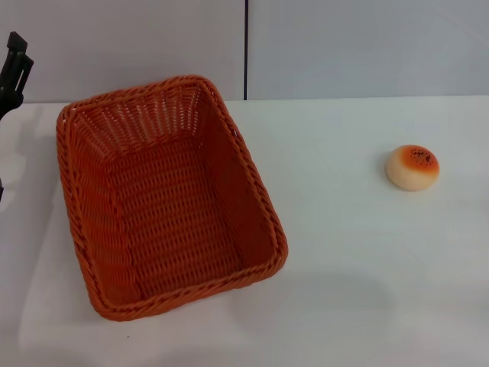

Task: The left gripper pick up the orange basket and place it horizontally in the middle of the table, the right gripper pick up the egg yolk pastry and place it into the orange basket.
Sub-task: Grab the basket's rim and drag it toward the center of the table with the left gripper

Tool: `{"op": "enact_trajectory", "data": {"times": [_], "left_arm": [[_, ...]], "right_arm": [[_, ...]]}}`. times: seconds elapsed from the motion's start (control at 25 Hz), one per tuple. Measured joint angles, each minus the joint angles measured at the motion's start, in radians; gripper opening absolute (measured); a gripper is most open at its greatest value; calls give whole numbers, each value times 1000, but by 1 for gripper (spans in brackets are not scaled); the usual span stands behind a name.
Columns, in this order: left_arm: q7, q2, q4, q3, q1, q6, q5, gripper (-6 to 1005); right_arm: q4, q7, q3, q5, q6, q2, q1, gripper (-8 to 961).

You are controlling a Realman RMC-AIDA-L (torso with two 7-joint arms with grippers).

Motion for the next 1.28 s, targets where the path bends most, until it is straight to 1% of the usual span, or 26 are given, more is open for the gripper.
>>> {"op": "enact_trajectory", "data": {"times": [0.12, 0.24, 0.32, 0.36, 0.44, 0.48, 0.6, 0.64, 0.68, 0.76, 0.8, 0.84, 0.88, 0.92, 0.96, 1.0, 1.04, 1.08, 1.12, 1.16, 1.2, 1.24, 1.28], "left_arm": [[-3, 2, -2, 8, -1, 2, 1, 819], [-46, 10, 0, 19, -10, 1, 7, 818], [-114, 27, 7, 21, -26, -8, 30, 818], [-164, 45, 10, 20, -37, -15, 49, 817], [-301, 97, 12, 20, -59, -37, 111, 817], [-356, 117, 12, 19, -67, -45, 135, 817], [-564, 199, 13, 19, -92, -66, 218, 816], [-682, 244, 13, 20, -104, -69, 272, 816], [-738, 268, 13, 22, -109, -68, 297, 816], [-857, 328, 14, 46, -123, -61, 338, 815], [-940, 369, 14, 87, -132, -53, 343, 815], [-989, 397, 15, 119, -139, -46, 344, 815], [-1050, 436, 18, 170, -153, -34, 344, 815], [-1080, 456, 24, 201, -162, -21, 345, 814], [-1127, 492, 38, 266, -182, 4, 345, 814], [-1168, 517, 61, 327, -202, 38, 345, 814], [-1211, 537, 98, 394, -229, 81, 346, 813], [-1244, 548, 138, 449, -253, 117, 346, 813], [-1283, 550, 194, 509, -284, 168, 346, 813], [-1319, 541, 267, 566, -316, 219, 346, 812], [-1352, 526, 337, 615, -342, 267, 346, 812], [-1385, 502, 432, 677, -371, 314, 347, 812], [-1415, 473, 531, 744, -401, 359, 346, 812]], "right_arm": [[1, 13, 0, 0, 0, 0, 1, 828], [2, 32, -1, 0, 1, -2, 2, 828], [3, 36, -1, 0, 1, -3, 2, 828], [3, 37, -1, 0, 1, -3, 2, 828], [3, 37, -1, 0, 1, -3, 0, 828], [3, 37, -1, 0, 1, -3, -2, 828], [3, 37, -1, 0, 1, -3, -9, 828], [3, 37, -1, 0, 1, -3, -12, 828], [3, 37, 2, 0, 1, -3, -14, 828], [3, 37, 8, 0, 1, -3, -18, 828], [3, 37, 11, 0, 1, -4, -19, 828], [3, 37, 15, 0, 1, -4, -20, 828], [3, 37, 17, 0, 1, -4, -21, 828], [3, 37, 20, 0, 1, -5, -21, 828], [3, 37, 22, 0, 1, -5, -21, 828], [3, 37, 23, 0, 1, -5, -21, 828], [3, 37, 23, 0, 1, -6, -21, 828], [3, 37, 24, 0, 1, -6, -21, 828], [3, 37, 25, 0, 1, -6, -21, 828], [3, 37, 26, 0, 2, -7, -21, 828], [3, 37, 28, 0, 2, -7, -21, 828], [3, 37, 31, 0, 2, -8, -21, 828], [3, 37, 34, 0, 2, -9, -20, 828]]}}
